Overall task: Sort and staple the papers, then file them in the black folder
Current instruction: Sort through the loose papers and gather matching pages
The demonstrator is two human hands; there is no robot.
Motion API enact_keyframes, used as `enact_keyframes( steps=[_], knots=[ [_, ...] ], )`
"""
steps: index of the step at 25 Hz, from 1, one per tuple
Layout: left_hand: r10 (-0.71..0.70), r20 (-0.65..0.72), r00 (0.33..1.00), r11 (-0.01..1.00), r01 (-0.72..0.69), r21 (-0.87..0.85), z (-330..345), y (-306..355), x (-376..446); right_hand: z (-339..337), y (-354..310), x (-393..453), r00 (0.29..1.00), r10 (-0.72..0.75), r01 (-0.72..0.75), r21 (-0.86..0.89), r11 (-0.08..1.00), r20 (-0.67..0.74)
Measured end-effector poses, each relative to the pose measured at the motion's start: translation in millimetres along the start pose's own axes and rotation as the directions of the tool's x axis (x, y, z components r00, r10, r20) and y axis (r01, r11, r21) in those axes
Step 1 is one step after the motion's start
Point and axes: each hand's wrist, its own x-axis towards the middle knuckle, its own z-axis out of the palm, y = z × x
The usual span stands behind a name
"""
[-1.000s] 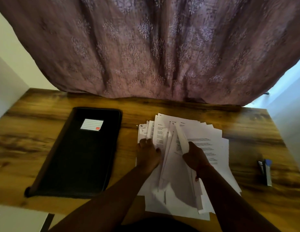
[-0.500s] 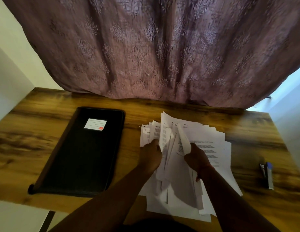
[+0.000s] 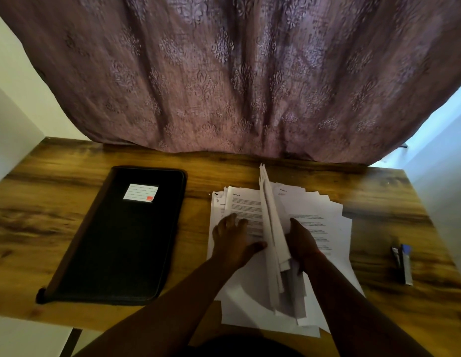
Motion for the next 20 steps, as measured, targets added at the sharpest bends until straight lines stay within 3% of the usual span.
enact_keyframes(
  steps=[2,9,17,18,20],
  knots=[
    [-0.077,0.025,0.997,0.997,0.076,0.018,-2.0,-5.9,2.0,3.3,-1.9,2.2,1.0,-0.017,0.014,-0.16,0.987,-0.014],
    [-0.087,-0.023,0.996,0.995,0.087,0.038,-8.2,-0.2,0.6,5.5,-1.3,5.9,1.0,-0.004,0.0,-0.185,0.983,-0.02],
    [0.104,-0.142,0.984,0.988,-0.085,0.131,-5.5,-0.1,-0.1,5.6,1.3,9.9,1.0,0.0,-0.003,-0.21,0.978,-0.013],
    [0.169,-0.127,0.977,0.983,-0.157,0.098,-5.9,1.2,-0.7,5.5,2.4,10.1,1.0,0.002,-0.006,-0.193,0.981,-0.022],
    [0.261,-0.05,0.964,0.956,-0.265,-0.127,-9.1,10.3,-4.7,2.4,2.2,6.9,0.999,-0.008,0.004,-0.12,0.993,-0.034]
  ],
)
